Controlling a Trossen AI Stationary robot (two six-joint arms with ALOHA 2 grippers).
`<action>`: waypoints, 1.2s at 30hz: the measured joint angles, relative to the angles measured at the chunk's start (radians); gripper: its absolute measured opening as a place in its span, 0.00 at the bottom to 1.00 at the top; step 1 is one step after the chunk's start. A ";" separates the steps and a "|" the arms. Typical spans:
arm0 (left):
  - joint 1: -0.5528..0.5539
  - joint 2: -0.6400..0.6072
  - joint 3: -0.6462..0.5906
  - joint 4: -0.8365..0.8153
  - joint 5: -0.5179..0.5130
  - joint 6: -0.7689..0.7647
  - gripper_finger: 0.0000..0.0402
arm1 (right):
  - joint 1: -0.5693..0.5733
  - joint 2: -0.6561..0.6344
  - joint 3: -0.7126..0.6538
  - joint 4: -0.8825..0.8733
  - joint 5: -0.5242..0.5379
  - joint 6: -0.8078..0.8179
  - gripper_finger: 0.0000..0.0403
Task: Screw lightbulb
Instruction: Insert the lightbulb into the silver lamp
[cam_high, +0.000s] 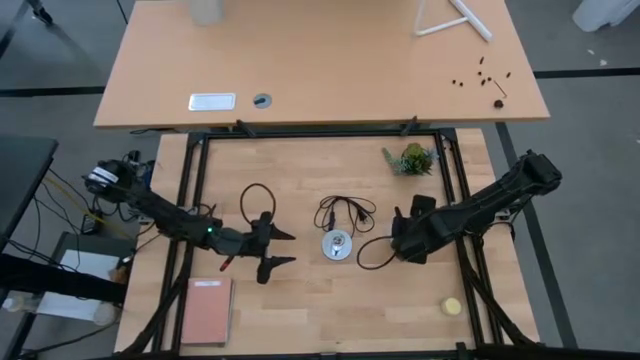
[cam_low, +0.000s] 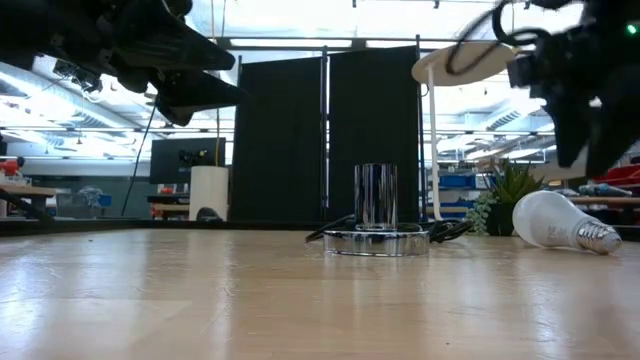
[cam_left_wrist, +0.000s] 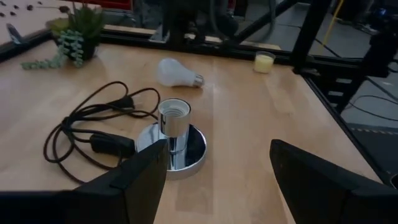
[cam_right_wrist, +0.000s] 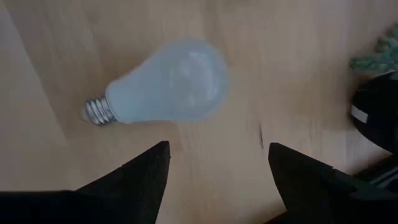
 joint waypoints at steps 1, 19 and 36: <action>-0.006 0.000 0.000 0.001 -0.011 0.000 0.71 | 0.001 0.013 -0.015 0.013 -0.001 0.000 0.70; -0.028 0.000 0.000 0.001 -0.072 -0.040 0.71 | 0.017 0.383 0.110 0.326 0.061 0.116 0.69; -0.054 0.000 0.000 0.003 -0.077 -0.048 0.71 | 0.089 0.488 0.396 0.213 0.142 0.262 0.66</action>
